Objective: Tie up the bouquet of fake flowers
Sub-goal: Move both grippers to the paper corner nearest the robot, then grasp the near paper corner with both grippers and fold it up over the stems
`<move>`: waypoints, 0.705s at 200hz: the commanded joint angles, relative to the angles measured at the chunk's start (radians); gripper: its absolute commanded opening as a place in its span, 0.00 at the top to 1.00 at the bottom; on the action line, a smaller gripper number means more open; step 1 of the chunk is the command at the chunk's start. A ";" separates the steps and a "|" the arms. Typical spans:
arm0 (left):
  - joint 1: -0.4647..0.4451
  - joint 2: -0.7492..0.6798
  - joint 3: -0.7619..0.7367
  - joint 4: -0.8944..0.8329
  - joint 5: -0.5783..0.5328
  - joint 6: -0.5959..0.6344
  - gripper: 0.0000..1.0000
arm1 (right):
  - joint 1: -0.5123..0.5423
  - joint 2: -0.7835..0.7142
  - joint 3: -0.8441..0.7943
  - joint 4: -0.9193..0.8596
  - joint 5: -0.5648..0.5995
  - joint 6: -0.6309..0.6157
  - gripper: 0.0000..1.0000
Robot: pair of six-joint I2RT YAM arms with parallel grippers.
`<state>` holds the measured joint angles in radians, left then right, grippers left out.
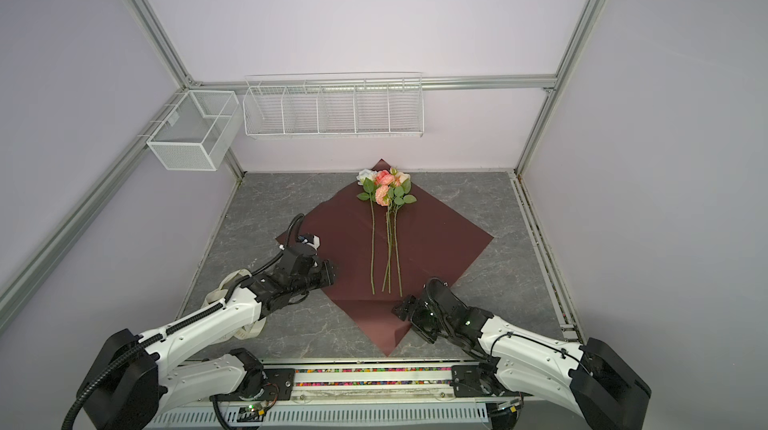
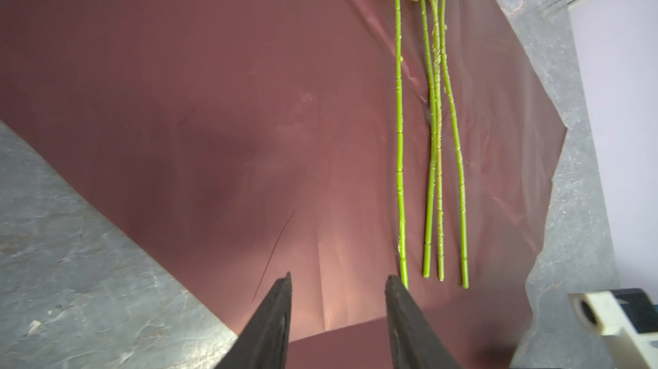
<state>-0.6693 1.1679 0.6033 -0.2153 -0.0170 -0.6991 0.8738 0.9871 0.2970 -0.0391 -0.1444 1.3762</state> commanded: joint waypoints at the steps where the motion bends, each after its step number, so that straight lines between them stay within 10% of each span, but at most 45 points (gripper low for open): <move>1: 0.005 0.026 0.034 0.001 0.028 0.003 0.55 | -0.017 0.025 0.066 -0.005 0.028 -0.048 0.07; 112: 0.005 0.006 0.031 -0.025 0.150 -0.014 0.52 | -0.198 0.314 0.351 -0.011 -0.094 -0.281 0.03; 141: 0.004 -0.055 -0.025 0.021 0.214 -0.008 0.66 | -0.230 0.393 0.403 0.006 -0.137 -0.301 0.04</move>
<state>-0.6678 1.1690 0.6273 -0.2207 0.1375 -0.7036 0.6685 1.3285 0.6567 -0.0284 -0.2340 1.1233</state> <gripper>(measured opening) 0.407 0.967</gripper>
